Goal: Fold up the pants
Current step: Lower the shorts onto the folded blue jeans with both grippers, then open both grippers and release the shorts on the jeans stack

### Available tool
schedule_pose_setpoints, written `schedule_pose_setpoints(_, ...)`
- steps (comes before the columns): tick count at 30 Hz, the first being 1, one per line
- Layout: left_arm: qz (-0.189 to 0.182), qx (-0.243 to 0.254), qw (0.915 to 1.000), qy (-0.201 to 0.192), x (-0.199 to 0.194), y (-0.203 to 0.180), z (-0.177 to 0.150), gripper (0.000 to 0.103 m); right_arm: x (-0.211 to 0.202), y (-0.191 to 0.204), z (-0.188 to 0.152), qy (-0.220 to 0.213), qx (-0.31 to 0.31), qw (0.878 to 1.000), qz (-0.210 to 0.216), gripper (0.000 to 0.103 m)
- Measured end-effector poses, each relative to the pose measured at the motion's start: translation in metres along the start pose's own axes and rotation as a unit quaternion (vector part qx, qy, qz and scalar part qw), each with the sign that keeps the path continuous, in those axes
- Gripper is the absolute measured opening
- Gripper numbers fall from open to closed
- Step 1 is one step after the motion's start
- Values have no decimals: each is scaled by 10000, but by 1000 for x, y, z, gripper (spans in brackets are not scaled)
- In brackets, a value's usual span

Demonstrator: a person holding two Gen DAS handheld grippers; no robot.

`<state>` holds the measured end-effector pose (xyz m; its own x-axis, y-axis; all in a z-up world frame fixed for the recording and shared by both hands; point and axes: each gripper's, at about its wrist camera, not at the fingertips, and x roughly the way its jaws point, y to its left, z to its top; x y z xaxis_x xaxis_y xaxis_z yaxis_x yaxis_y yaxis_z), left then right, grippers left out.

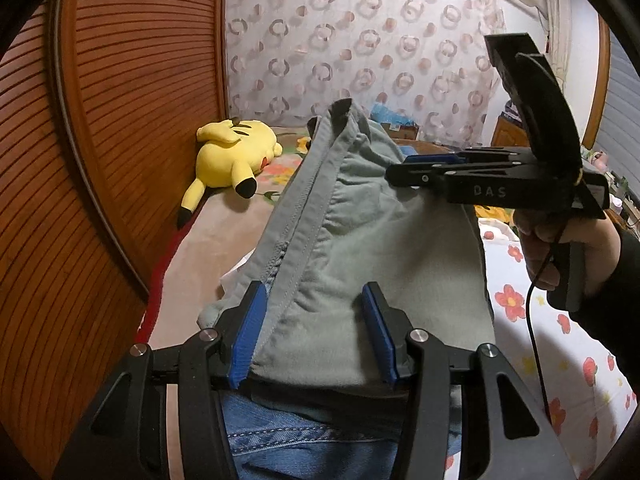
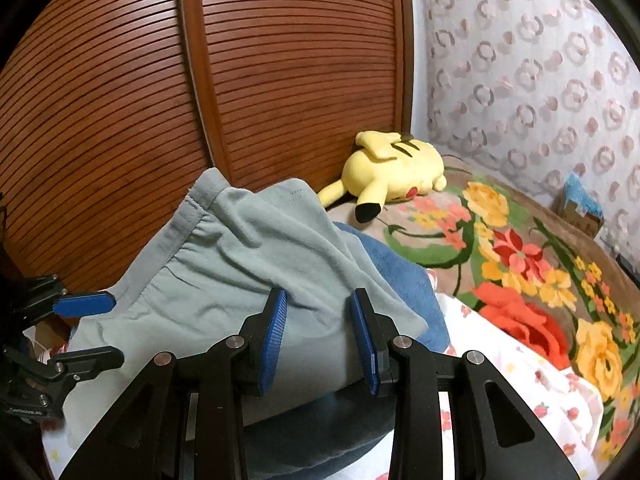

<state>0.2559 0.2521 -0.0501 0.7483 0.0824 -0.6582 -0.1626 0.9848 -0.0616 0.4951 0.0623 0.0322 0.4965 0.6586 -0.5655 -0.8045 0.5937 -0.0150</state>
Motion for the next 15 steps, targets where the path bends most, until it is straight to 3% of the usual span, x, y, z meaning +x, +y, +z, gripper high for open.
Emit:
schedule_pose_setpoints(10,61,89,9999,21,-6,-4,6,51,-21,12,-11,-183,95,9997,-139,35)
schedule_pose_setpoints(15,-127,186,9997,-113,-15,-9,6,76,-37,19,-18,-308,257,9992,-92,35)
